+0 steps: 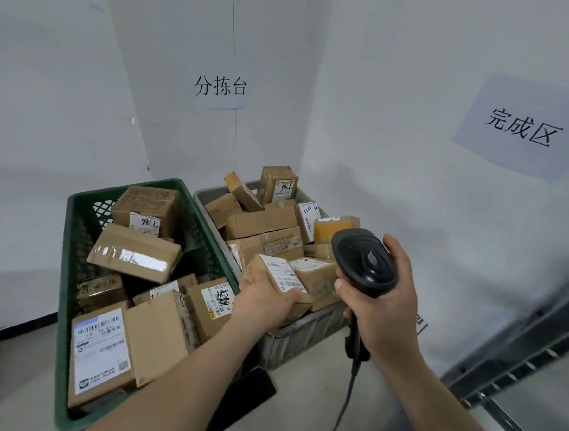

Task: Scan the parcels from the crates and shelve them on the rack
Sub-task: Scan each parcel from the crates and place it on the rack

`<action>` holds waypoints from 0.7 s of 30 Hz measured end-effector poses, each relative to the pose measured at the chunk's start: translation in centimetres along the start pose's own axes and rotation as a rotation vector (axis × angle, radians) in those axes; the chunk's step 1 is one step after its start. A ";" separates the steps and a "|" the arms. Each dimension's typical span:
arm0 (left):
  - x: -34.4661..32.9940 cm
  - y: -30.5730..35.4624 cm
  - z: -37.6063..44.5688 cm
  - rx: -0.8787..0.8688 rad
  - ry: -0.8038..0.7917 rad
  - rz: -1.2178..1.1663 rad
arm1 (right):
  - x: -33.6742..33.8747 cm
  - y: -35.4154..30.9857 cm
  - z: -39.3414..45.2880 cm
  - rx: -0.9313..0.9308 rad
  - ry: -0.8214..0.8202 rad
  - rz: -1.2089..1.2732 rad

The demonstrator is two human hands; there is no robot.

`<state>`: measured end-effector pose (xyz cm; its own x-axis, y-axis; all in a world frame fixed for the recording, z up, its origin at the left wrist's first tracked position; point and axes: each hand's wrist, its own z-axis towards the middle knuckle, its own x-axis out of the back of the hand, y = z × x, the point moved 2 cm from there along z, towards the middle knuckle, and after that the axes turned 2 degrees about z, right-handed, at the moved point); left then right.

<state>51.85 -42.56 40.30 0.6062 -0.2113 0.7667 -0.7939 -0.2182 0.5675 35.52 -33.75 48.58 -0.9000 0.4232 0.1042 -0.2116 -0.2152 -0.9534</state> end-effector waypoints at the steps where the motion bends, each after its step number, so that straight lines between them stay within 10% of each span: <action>1: -0.3 0.2 0.2 0.017 0.009 -0.009 | 0.1 0.2 0.3 0.002 -0.016 -0.001; 21: 1.9 -1.1 1.9 0.107 0.151 -0.360 | 1.0 3.7 3.9 -0.072 -0.255 0.084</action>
<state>53.99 -44.57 40.56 0.8245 0.0371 0.5647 -0.5179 -0.3529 0.7793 32.37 -37.55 46.25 -0.9821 0.1694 0.0828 -0.1123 -0.1731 -0.9785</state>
